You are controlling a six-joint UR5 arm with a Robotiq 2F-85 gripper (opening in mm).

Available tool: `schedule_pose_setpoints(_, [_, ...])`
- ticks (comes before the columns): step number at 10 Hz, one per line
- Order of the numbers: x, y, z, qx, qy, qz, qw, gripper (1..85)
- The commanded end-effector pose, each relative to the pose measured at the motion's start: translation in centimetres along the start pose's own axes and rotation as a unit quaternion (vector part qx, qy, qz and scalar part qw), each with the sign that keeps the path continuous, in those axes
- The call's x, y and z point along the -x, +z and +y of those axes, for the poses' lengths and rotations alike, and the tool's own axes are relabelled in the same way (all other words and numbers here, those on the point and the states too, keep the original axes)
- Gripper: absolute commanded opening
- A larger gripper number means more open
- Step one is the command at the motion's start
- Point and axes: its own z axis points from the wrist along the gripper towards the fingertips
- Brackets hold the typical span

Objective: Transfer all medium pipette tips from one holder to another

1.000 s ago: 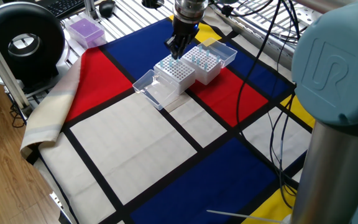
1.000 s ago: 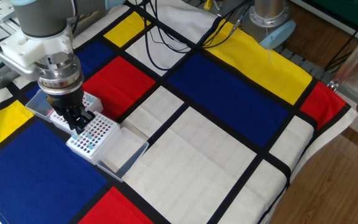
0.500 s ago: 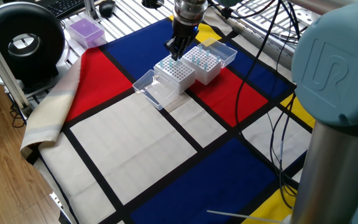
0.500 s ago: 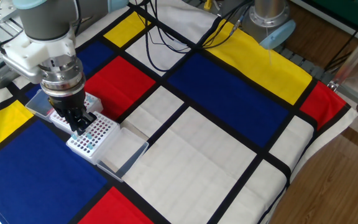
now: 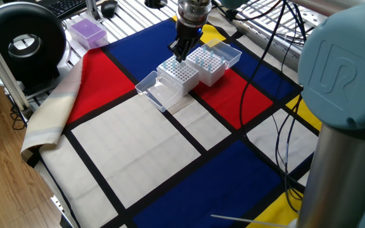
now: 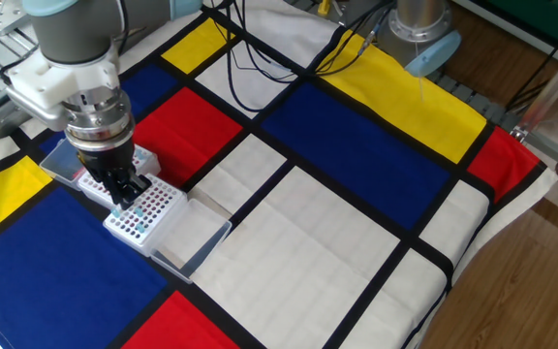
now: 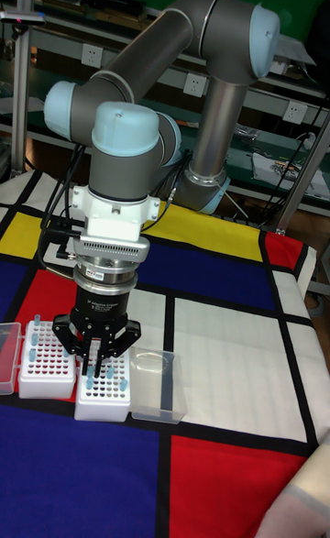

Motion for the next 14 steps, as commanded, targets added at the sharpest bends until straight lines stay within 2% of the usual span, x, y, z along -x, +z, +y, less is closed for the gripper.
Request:
schedule_pose_setpoints(1, [-0.1, 0.0, 0.1, 0.005, 0.007, -0.002, 1.0, 22.3])
schedule_pose_setpoints(4, [-0.2, 0.0, -0.1, 0.002, 0.012, -0.001, 0.9999, 21.0])
schedule_pose_setpoints(6, [0.0, 0.0, 0.0, 0.004, 0.021, -0.007, 0.9998, 15.3])
schedule_pose_setpoints(10, [0.2, -0.1, -0.1, 0.002, 0.022, -0.01, 0.9997, 13.0])
schedule_pose_setpoints(14, [0.2, -1.2, -0.3, -0.005, 0.026, -0.006, 0.9996, 12.7])
